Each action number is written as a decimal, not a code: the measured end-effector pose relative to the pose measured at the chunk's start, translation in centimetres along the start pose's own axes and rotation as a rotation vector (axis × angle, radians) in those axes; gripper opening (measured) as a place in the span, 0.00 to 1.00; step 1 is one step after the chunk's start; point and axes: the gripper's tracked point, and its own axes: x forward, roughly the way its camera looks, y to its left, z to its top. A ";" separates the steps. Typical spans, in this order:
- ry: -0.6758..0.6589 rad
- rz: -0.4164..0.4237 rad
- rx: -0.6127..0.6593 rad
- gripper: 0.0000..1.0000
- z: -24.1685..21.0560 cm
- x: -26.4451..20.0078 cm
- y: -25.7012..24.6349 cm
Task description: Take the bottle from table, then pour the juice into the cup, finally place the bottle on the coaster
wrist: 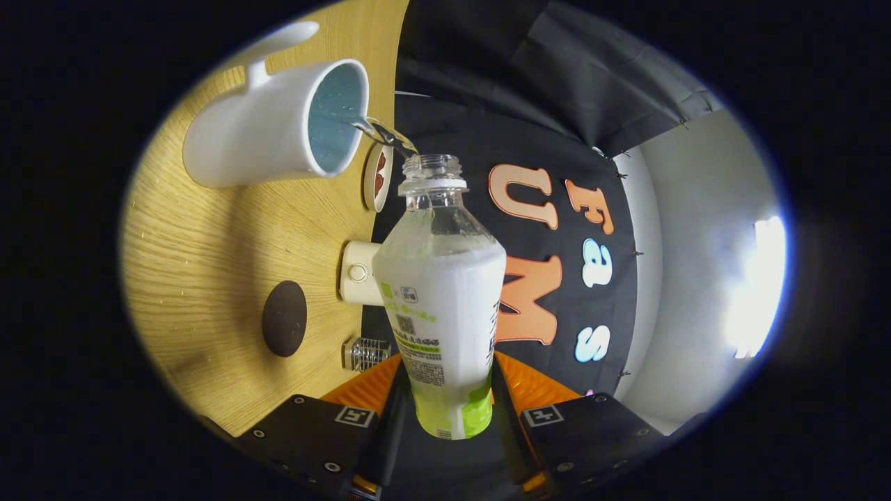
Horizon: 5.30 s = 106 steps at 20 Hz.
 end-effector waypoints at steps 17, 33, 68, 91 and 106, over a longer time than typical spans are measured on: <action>-0.017 -0.031 -0.056 0.63 0.1 0.2 -2.0; -0.036 -0.050 -0.102 0.63 0.5 0.0 -3.3; -0.159 -0.119 -0.308 0.62 2.9 1.7 -5.5; -0.217 -0.172 -0.408 0.62 4.1 2.1 -8.3; -0.226 -0.099 -0.380 0.62 4.9 1.8 -4.8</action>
